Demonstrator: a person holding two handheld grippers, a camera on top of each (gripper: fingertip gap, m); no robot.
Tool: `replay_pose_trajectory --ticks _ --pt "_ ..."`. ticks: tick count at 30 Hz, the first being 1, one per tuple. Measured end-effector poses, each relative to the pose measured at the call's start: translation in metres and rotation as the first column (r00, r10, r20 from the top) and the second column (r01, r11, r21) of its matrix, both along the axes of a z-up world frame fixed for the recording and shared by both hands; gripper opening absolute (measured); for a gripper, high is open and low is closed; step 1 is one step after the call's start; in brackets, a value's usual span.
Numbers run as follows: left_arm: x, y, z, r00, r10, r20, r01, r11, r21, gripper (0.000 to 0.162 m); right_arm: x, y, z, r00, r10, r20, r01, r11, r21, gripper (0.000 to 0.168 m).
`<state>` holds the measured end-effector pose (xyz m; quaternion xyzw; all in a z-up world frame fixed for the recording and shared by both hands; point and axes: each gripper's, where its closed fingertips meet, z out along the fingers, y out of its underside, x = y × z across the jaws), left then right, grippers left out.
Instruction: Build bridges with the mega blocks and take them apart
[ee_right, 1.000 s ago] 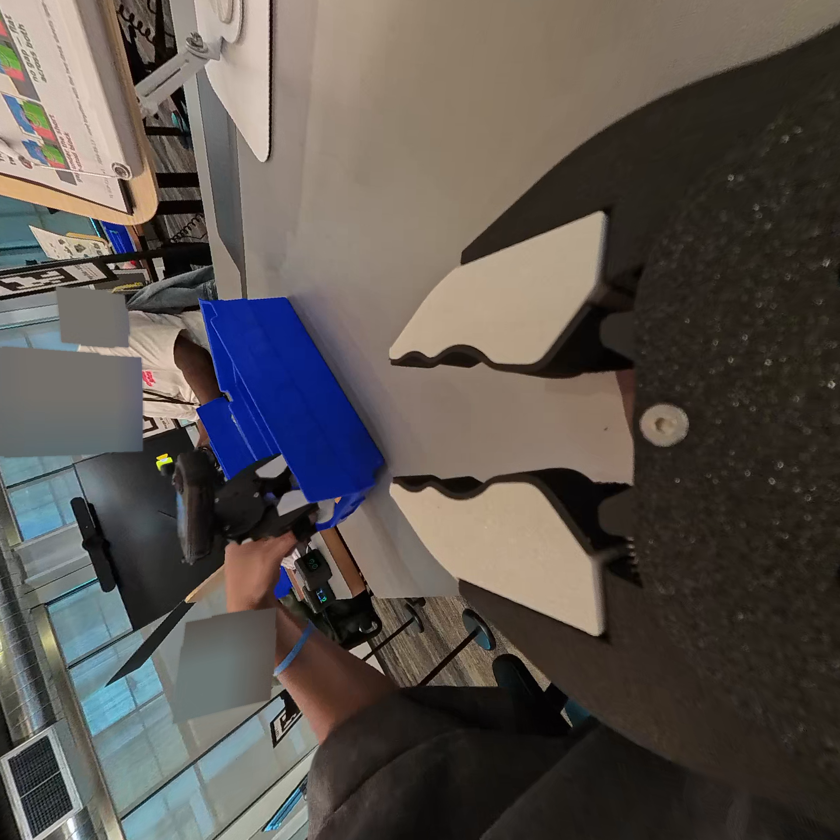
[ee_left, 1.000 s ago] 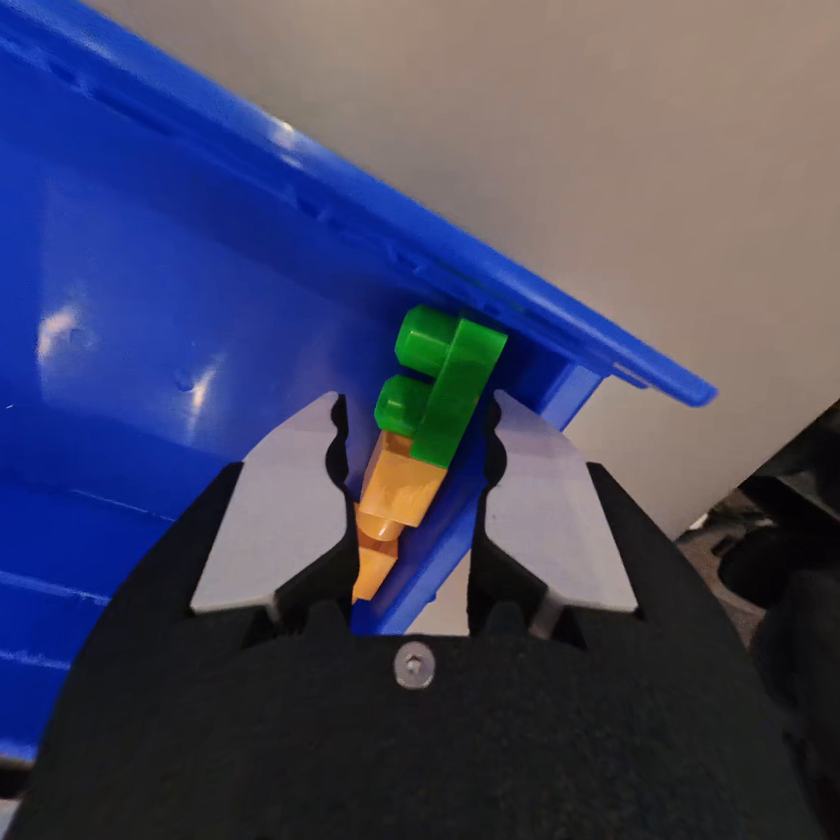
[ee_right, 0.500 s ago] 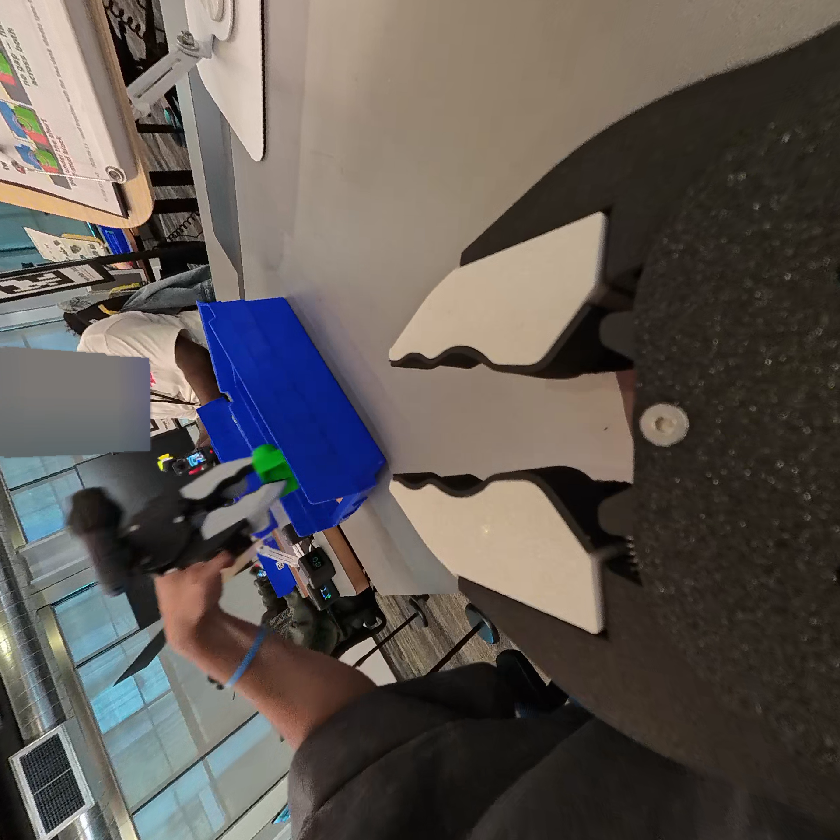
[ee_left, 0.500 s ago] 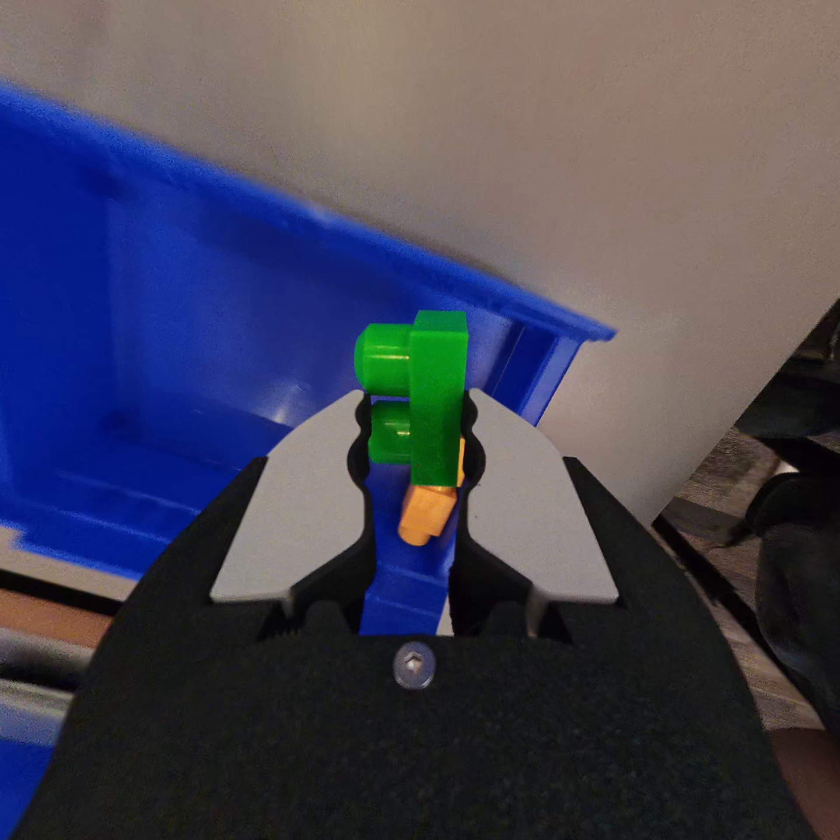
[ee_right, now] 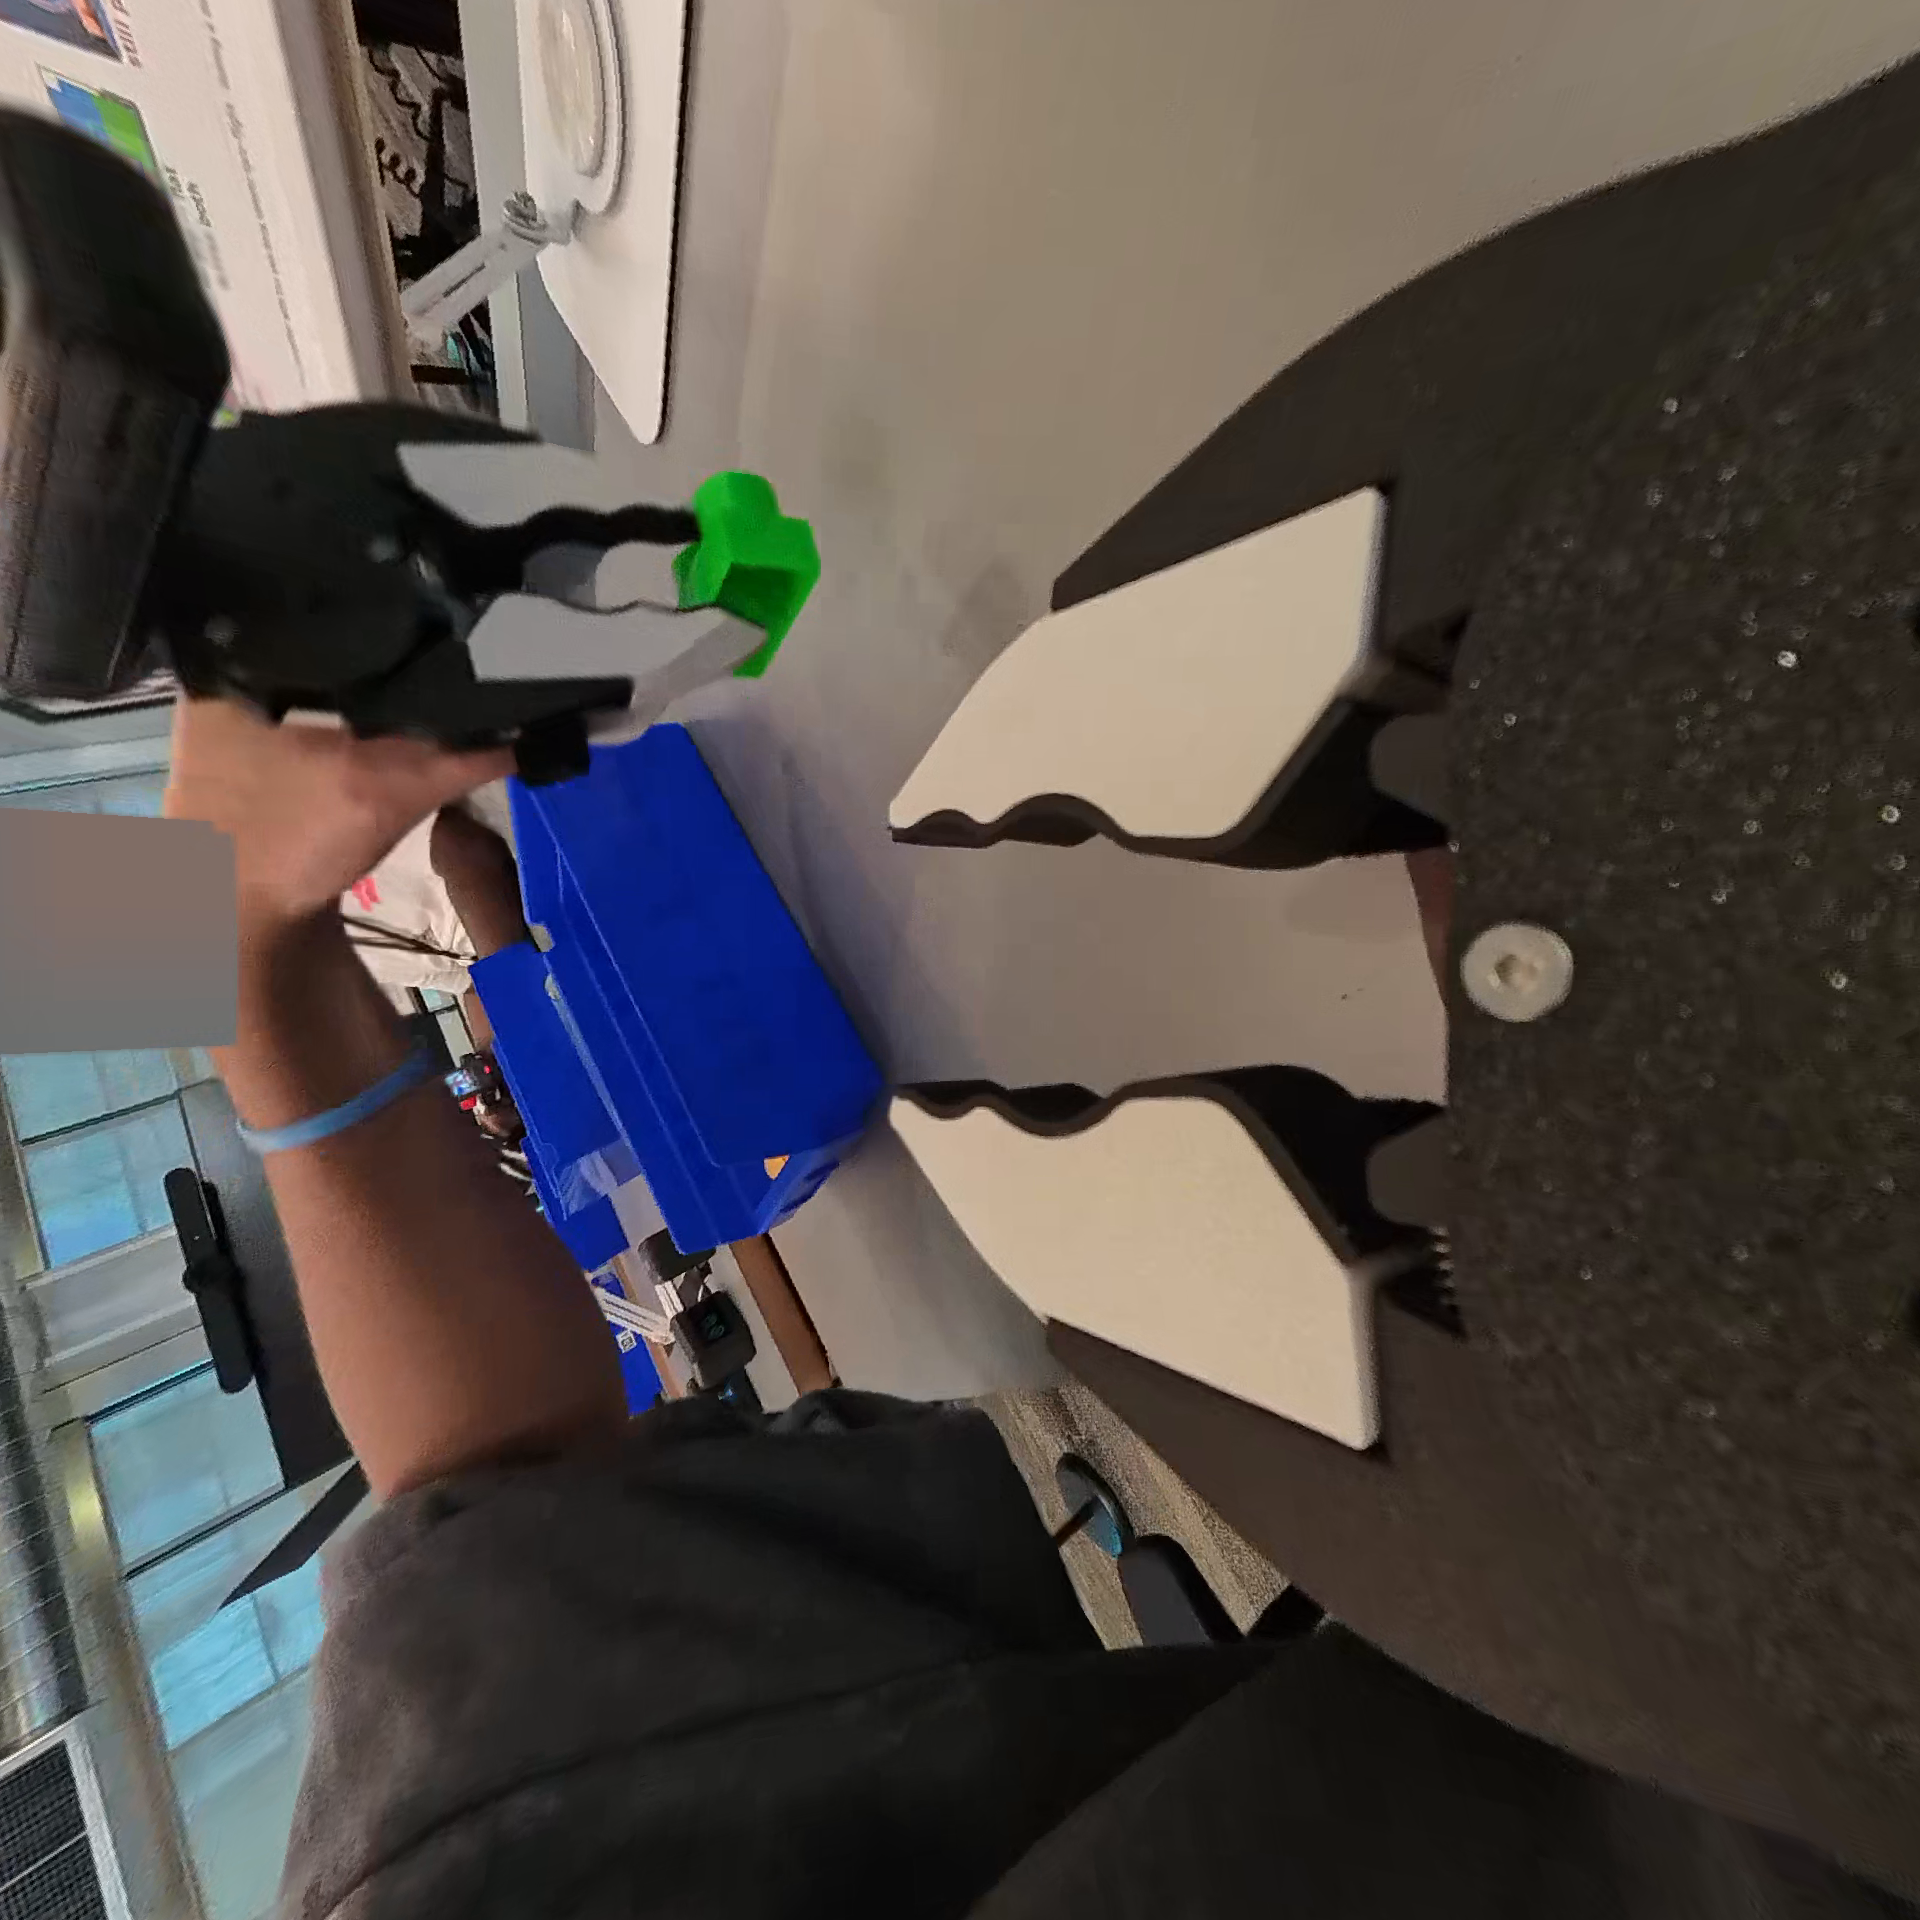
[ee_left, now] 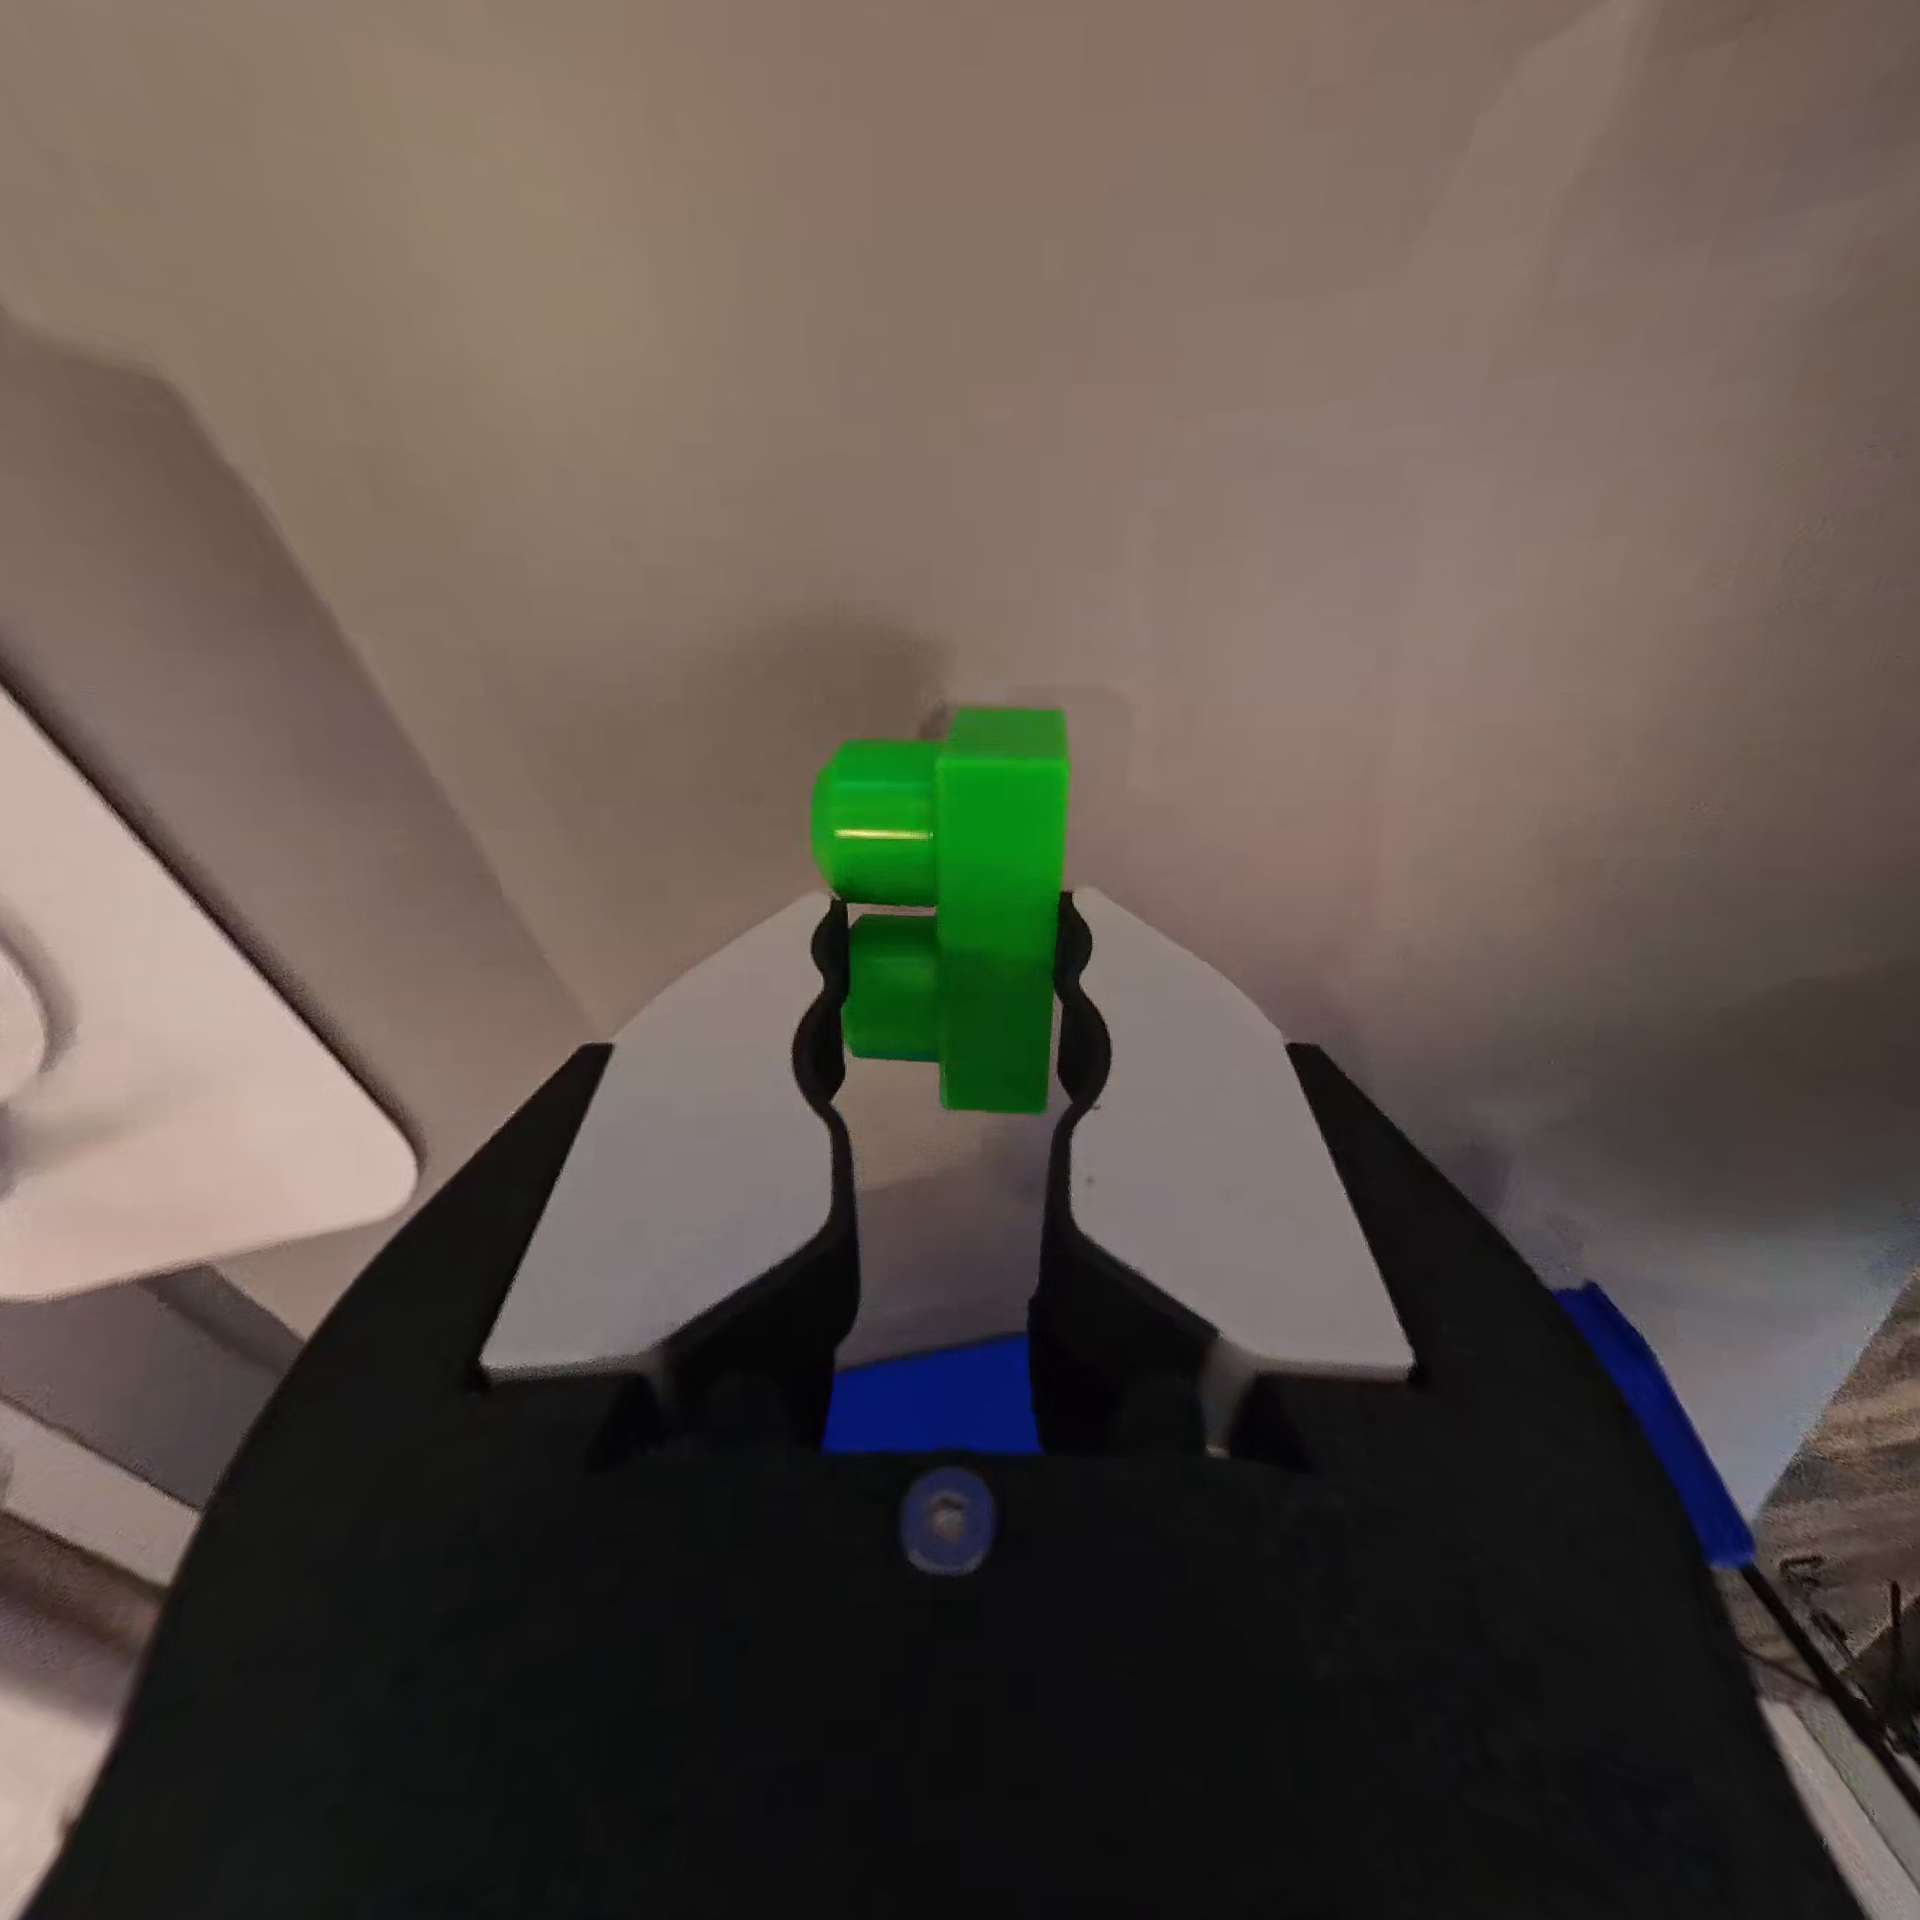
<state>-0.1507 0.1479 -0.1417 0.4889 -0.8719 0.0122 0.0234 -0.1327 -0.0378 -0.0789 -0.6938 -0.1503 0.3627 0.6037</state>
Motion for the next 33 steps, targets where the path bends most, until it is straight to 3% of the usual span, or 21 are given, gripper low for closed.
replay_pose_trajectory --ticks 8,10,12,15,18,20,22,25,27,29,33 --pt "0.021 -0.004 -0.031 0.995 -0.088 -0.038 0.087 0.996 -0.013 0.036 0.005 0.001 -0.007 1.000 0.000 -0.001 0.000 1.000 -0.028 0.043" --pt "0.019 -0.007 -0.031 0.997 -0.077 -0.014 0.076 0.997 -0.018 0.043 0.004 0.001 -0.008 1.000 0.005 0.007 -0.005 1.000 -0.029 0.043" --pt "0.015 -0.009 -0.024 1.000 -0.015 0.025 0.016 1.000 -0.019 0.060 0.003 0.001 -0.008 1.000 0.011 0.010 -0.011 0.999 -0.033 0.043" --pt "-0.004 -0.016 0.016 0.973 0.128 0.194 -0.128 0.992 -0.015 0.061 0.001 -0.002 -0.005 0.999 0.021 0.034 -0.020 1.000 -0.013 0.043" --pt "-0.055 -0.046 0.085 0.834 0.316 0.452 -0.264 0.948 -0.176 0.060 -0.006 -0.005 -0.008 0.997 0.045 0.063 -0.044 0.999 -0.013 0.043" --pt "-0.114 -0.049 0.110 0.723 0.440 0.532 -0.405 0.895 -0.190 0.060 -0.011 -0.006 -0.011 0.994 0.065 0.086 -0.064 0.998 -0.014 0.043" --pt "-0.184 -0.042 0.111 0.622 0.585 0.521 -0.606 0.780 -0.153 0.061 -0.016 -0.007 -0.014 0.990 0.080 0.116 -0.079 0.997 -0.017 0.043" --pt "-0.266 -0.032 0.088 0.448 0.761 0.469 -0.835 0.543 -0.085 0.062 -0.024 -0.007 -0.017 0.980 0.108 0.166 -0.108 0.994 -0.011 0.043" --pt "-0.297 -0.032 0.062 0.471 0.787 0.399 -0.865 0.502 0.031 0.063 -0.028 -0.006 -0.015 0.977 0.113 0.181 -0.116 0.993 0.006 0.042" --pt "-0.313 -0.036 0.037 0.558 0.782 0.278 -0.828 0.544 0.134 0.064 -0.033 -0.005 -0.017 0.975 0.140 0.170 -0.142 0.990 -0.005 0.042" --pt "-0.307 -0.029 0.013 0.630 0.772 0.091 -0.777 0.622 0.099 0.062 -0.037 -0.005 -0.015 0.976 0.161 0.148 -0.162 0.987 -0.010 0.042"
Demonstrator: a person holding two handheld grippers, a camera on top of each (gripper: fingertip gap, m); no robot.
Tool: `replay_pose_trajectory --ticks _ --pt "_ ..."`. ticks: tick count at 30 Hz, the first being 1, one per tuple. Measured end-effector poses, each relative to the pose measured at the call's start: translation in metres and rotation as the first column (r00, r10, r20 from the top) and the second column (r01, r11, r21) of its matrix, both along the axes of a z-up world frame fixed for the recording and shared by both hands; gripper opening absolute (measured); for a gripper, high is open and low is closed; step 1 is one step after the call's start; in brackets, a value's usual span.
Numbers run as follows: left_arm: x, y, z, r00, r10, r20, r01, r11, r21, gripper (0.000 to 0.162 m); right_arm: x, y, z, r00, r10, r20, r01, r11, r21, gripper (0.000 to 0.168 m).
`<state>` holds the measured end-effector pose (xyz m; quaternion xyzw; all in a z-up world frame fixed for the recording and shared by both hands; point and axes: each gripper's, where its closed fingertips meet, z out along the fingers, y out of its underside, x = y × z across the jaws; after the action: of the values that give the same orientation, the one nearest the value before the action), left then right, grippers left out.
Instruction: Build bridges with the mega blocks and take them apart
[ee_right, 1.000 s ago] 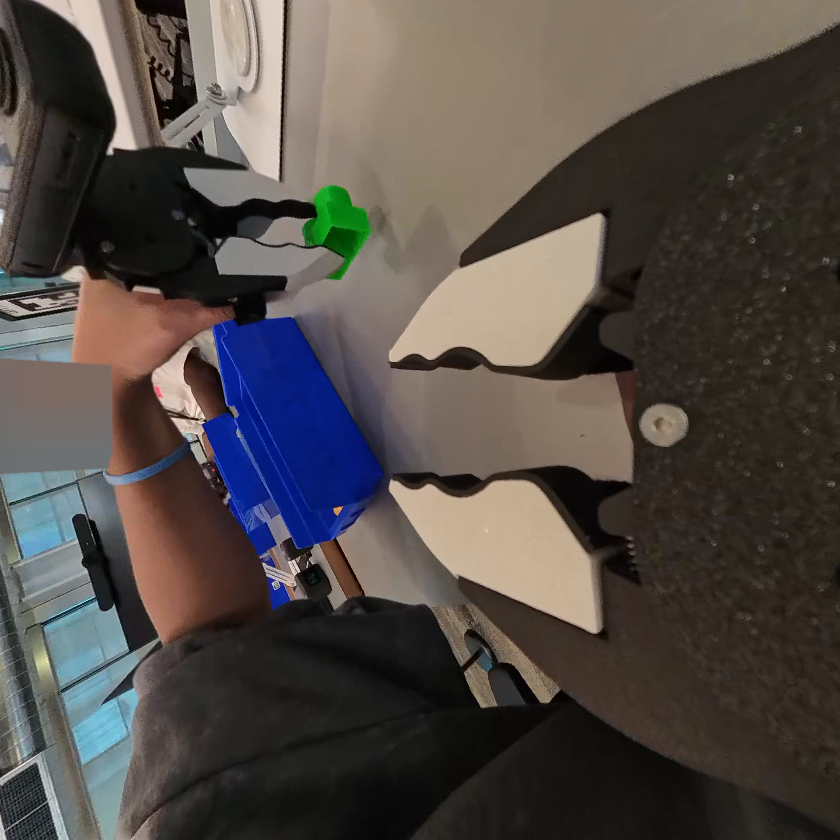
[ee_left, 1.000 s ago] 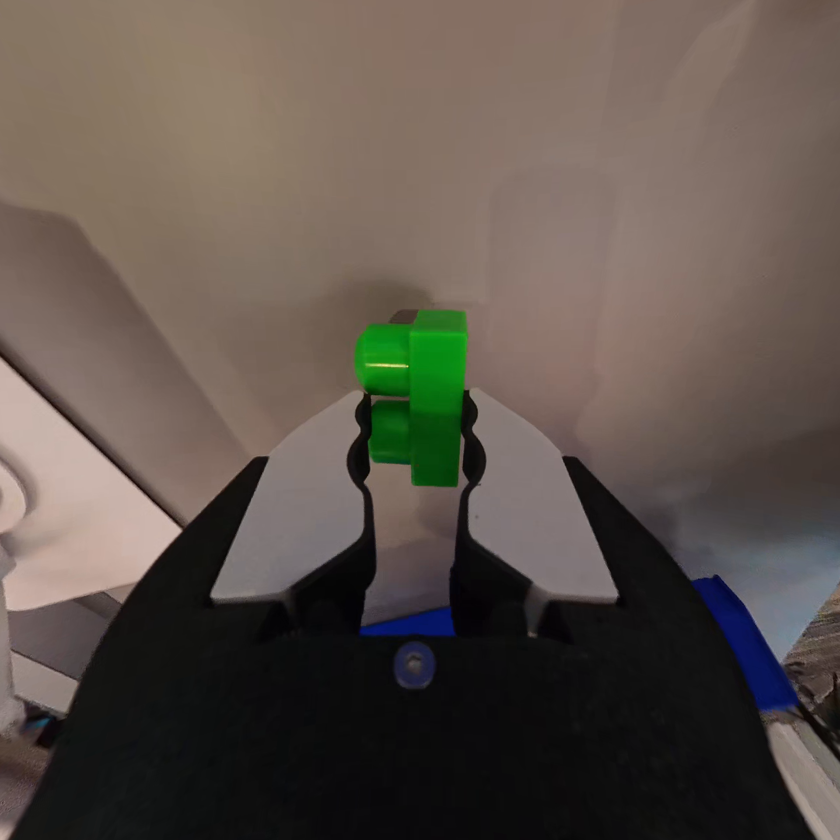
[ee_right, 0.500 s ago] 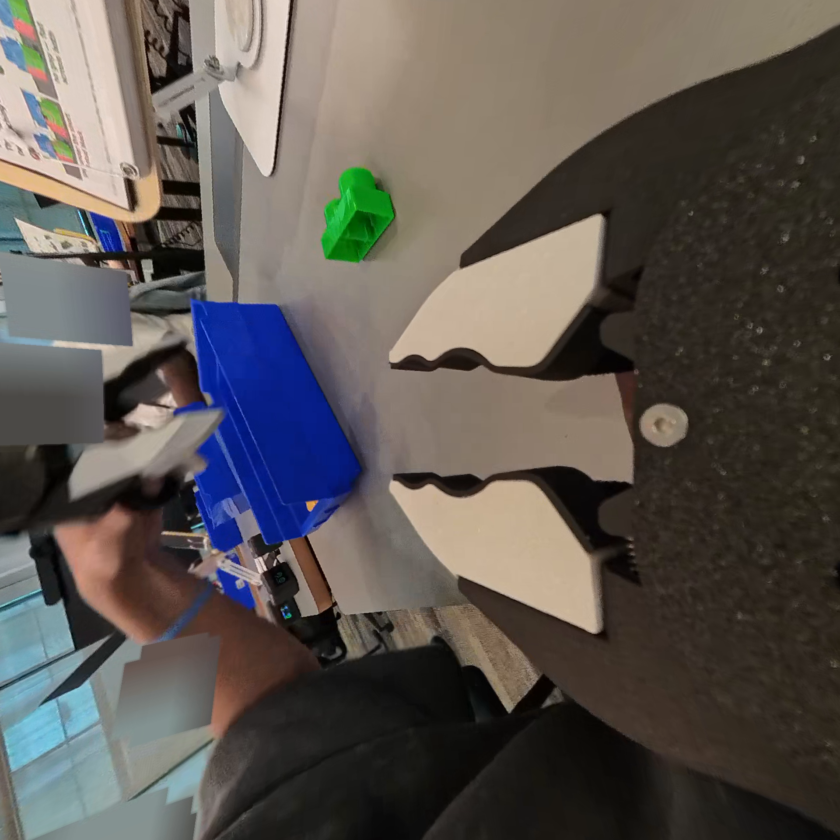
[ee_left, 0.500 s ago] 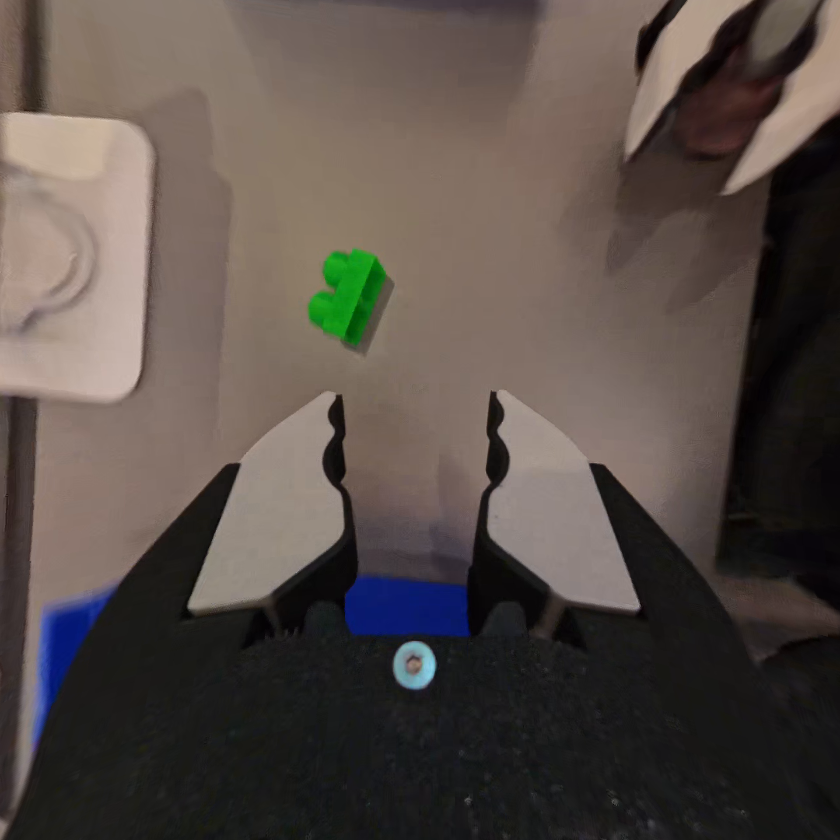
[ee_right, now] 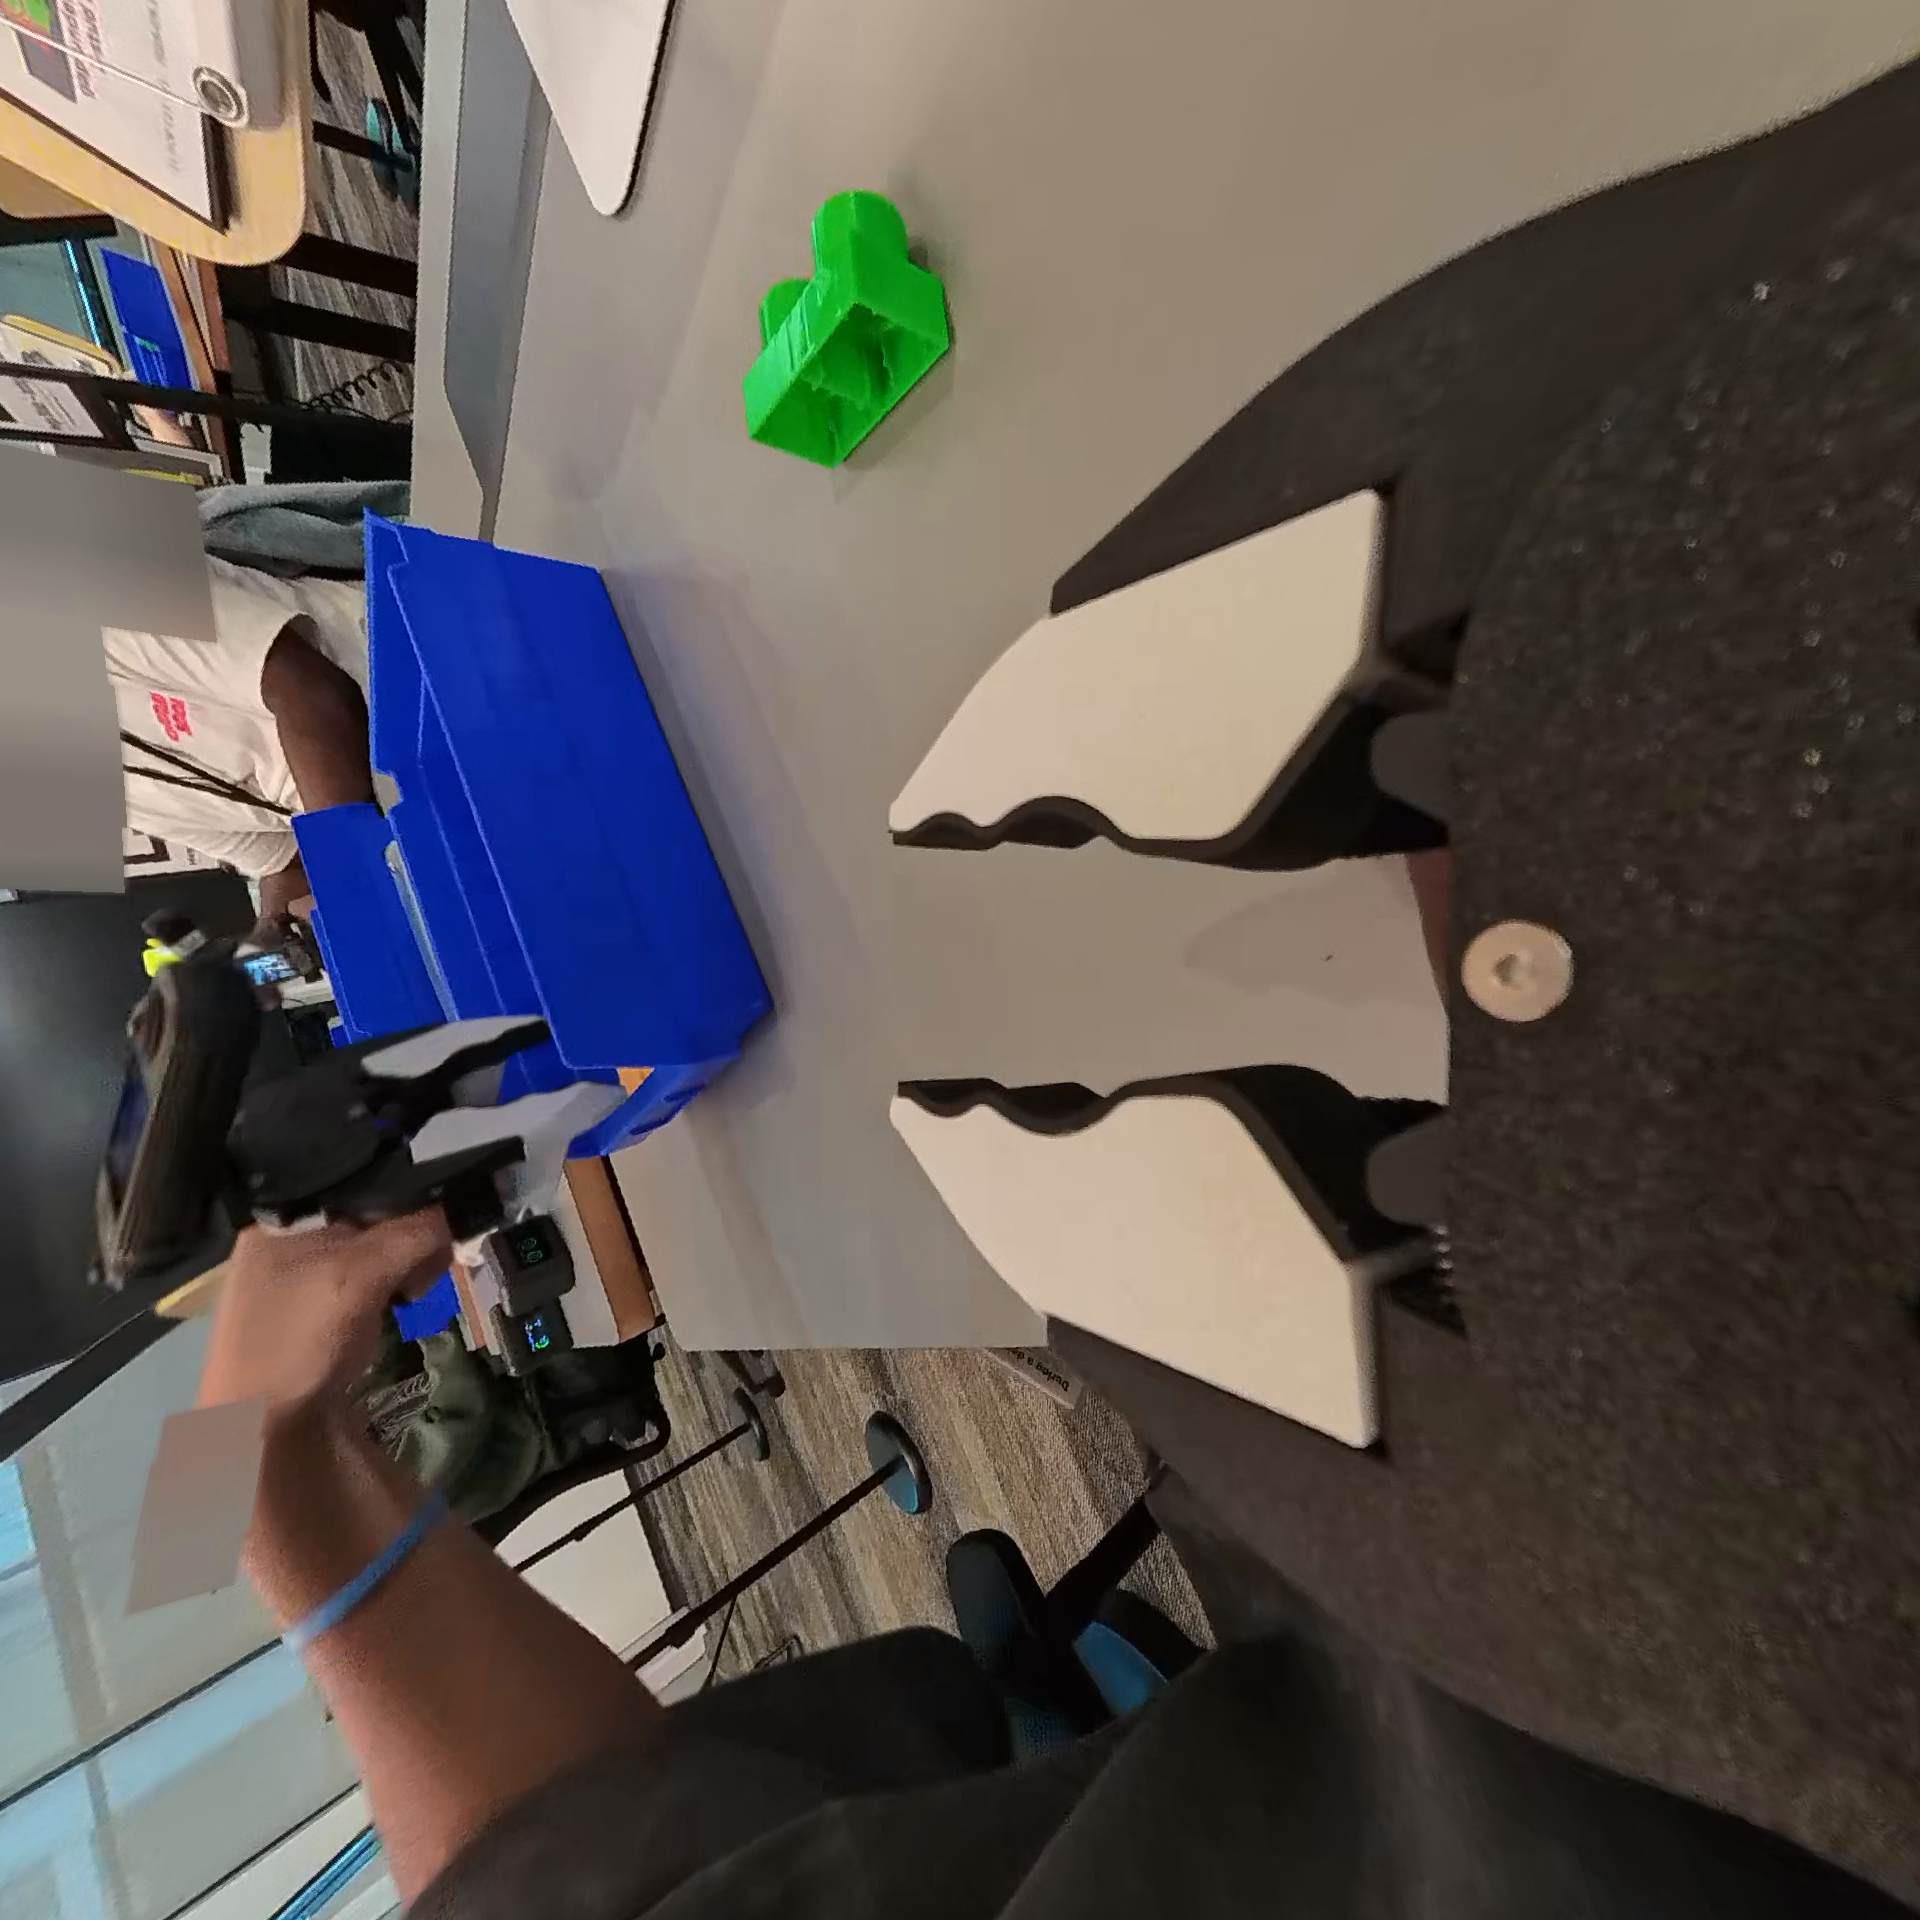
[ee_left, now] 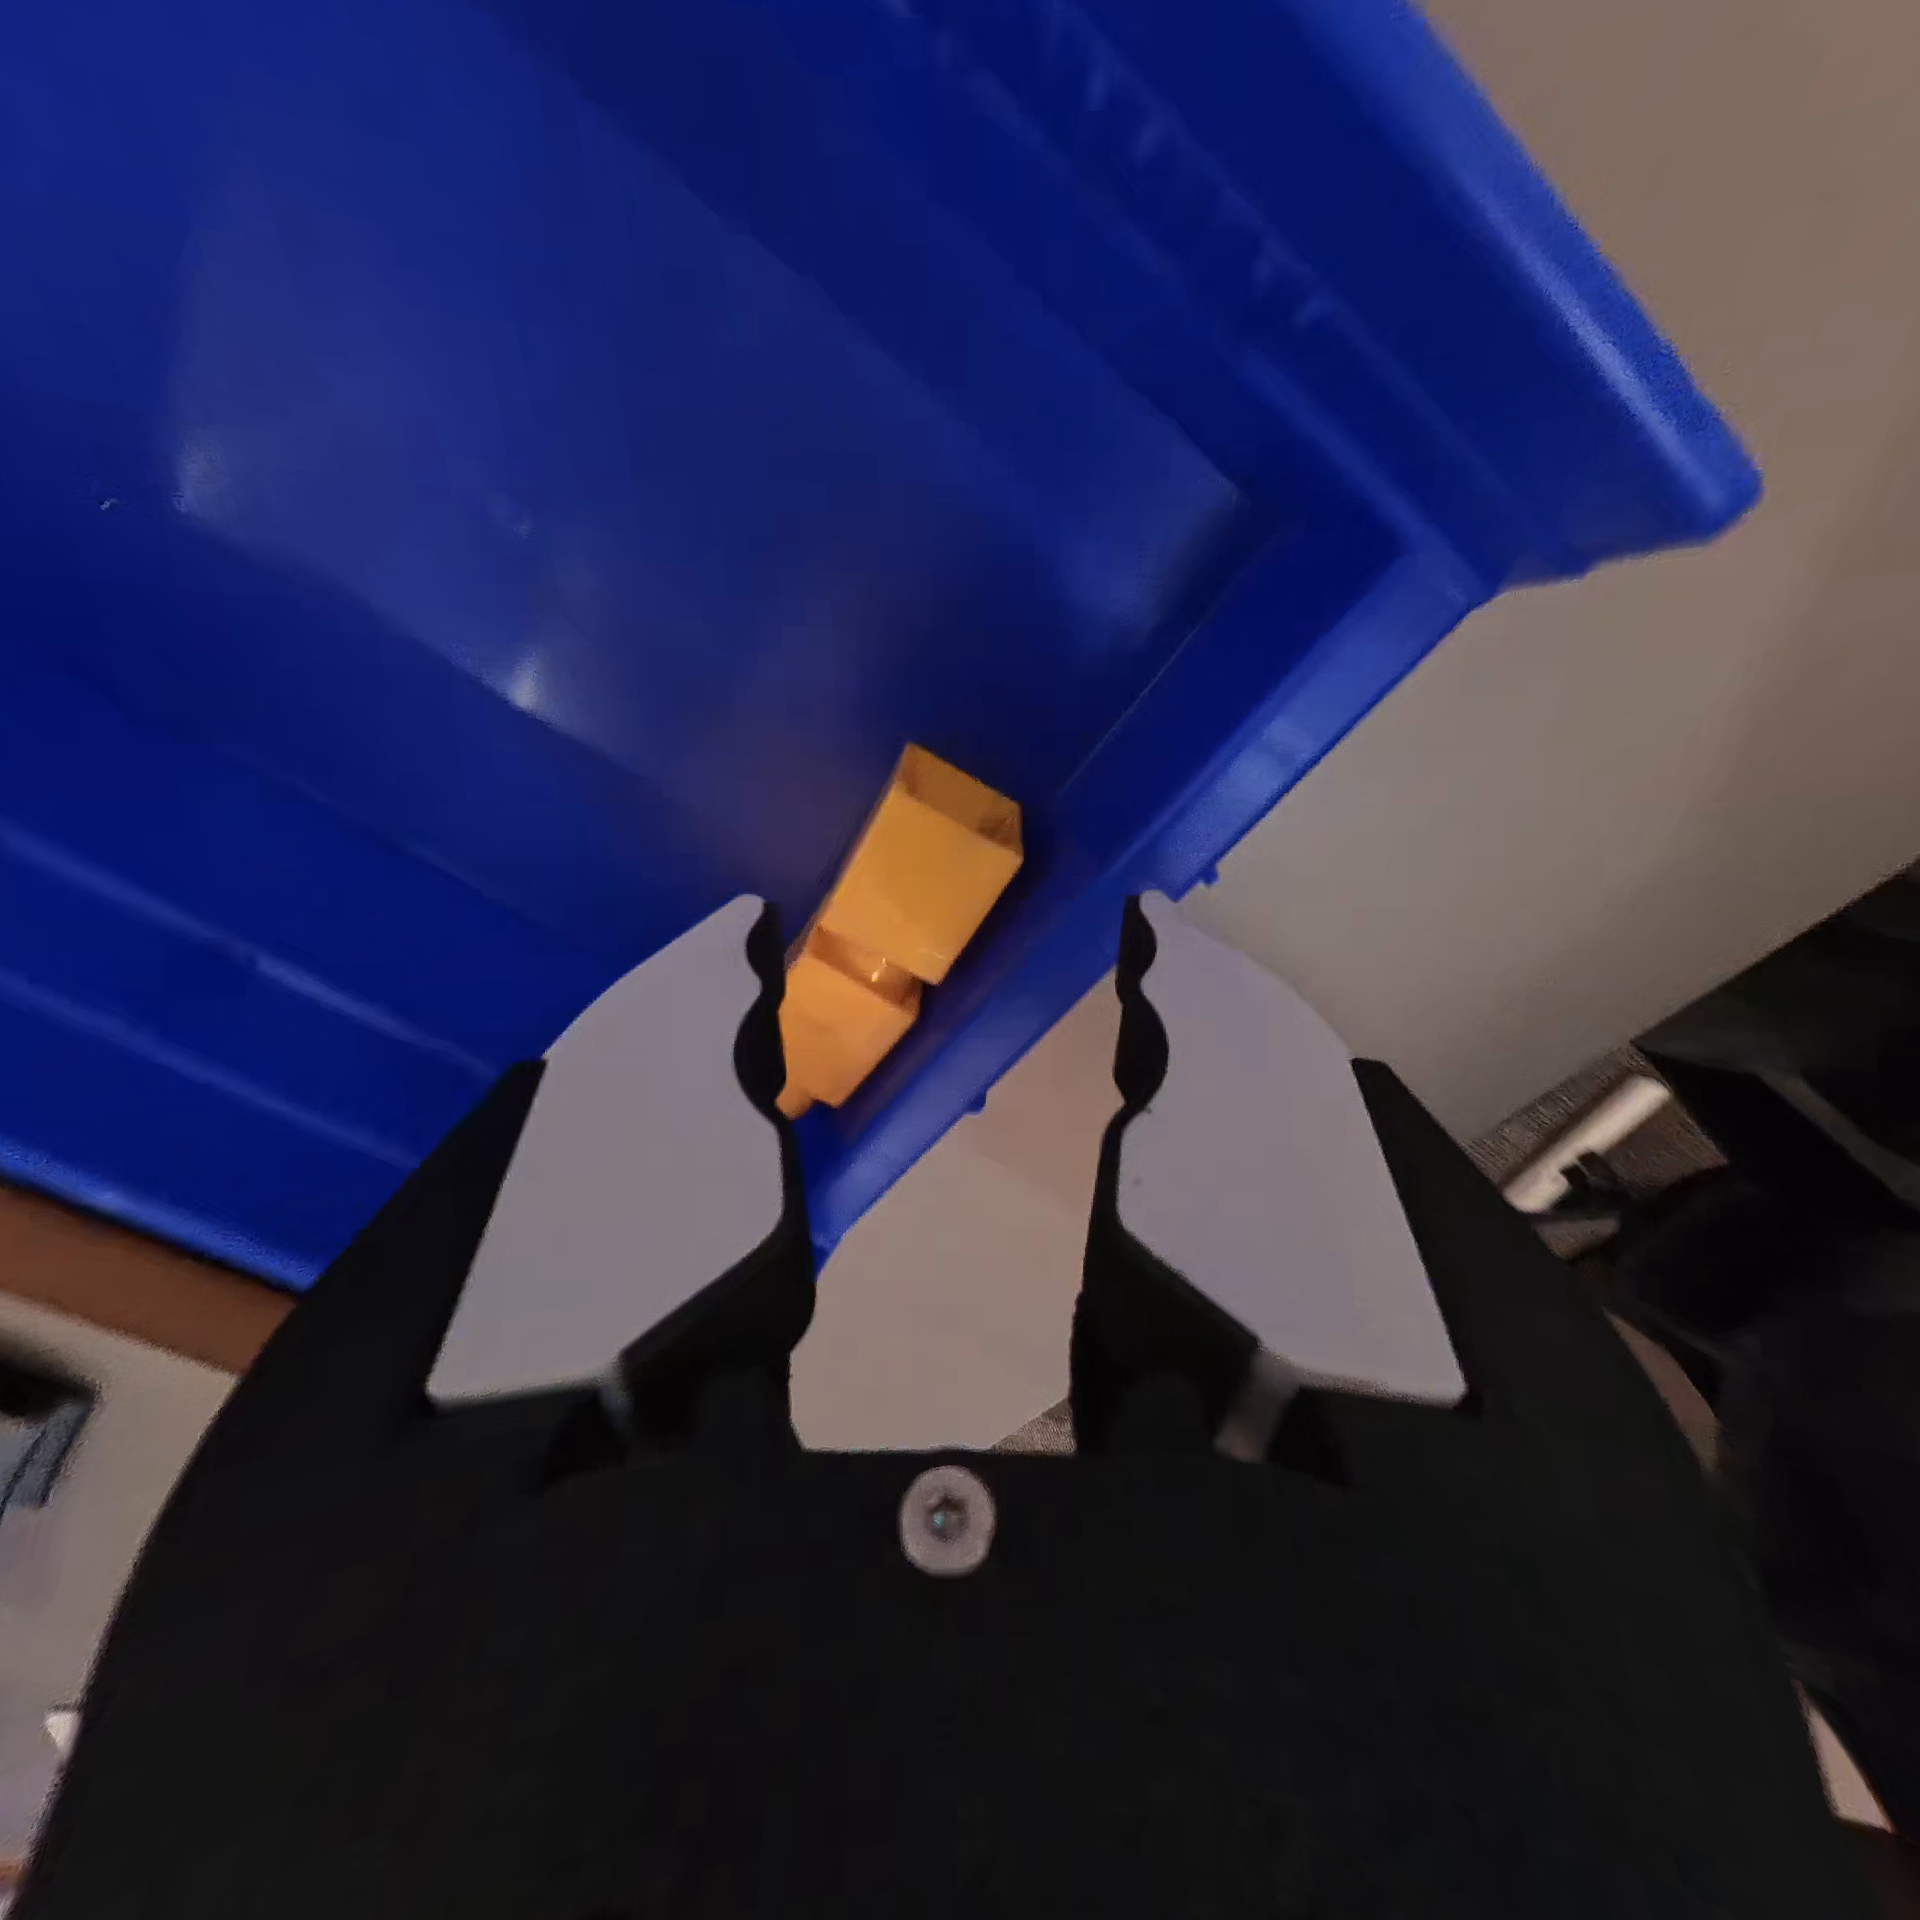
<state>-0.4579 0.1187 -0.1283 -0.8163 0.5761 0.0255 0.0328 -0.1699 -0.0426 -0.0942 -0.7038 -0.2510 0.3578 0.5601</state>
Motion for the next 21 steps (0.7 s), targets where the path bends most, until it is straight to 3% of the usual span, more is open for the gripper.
replay_pose_trajectory --ticks 6,11,13,14,21 --pt "-0.003 0.012 -0.019 0.992 0.020 -0.126 -0.048 0.974 -0.221 0.061 0.003 0.001 -0.001 1.000 -0.018 0.013 0.018 1.000 0.006 0.042" --pt "-0.005 0.017 -0.037 0.984 0.053 -0.172 -0.101 0.953 -0.286 0.059 0.006 0.000 -0.003 1.000 -0.025 0.019 0.024 1.000 0.004 0.042" --pt "-0.007 0.013 -0.043 0.978 0.076 -0.195 -0.137 0.936 -0.325 0.050 0.006 0.000 -0.003 1.000 -0.024 0.019 0.024 1.000 0.003 0.042" --pt "-0.005 0.008 -0.045 0.977 0.084 -0.194 -0.151 0.921 -0.360 0.032 0.005 -0.001 -0.003 1.000 -0.022 0.022 0.022 1.000 0.003 0.042" --pt "-0.003 0.015 -0.043 0.985 0.068 -0.157 -0.113 0.948 -0.299 0.007 0.007 0.000 -0.002 0.999 -0.029 0.019 0.029 1.000 0.008 0.041"
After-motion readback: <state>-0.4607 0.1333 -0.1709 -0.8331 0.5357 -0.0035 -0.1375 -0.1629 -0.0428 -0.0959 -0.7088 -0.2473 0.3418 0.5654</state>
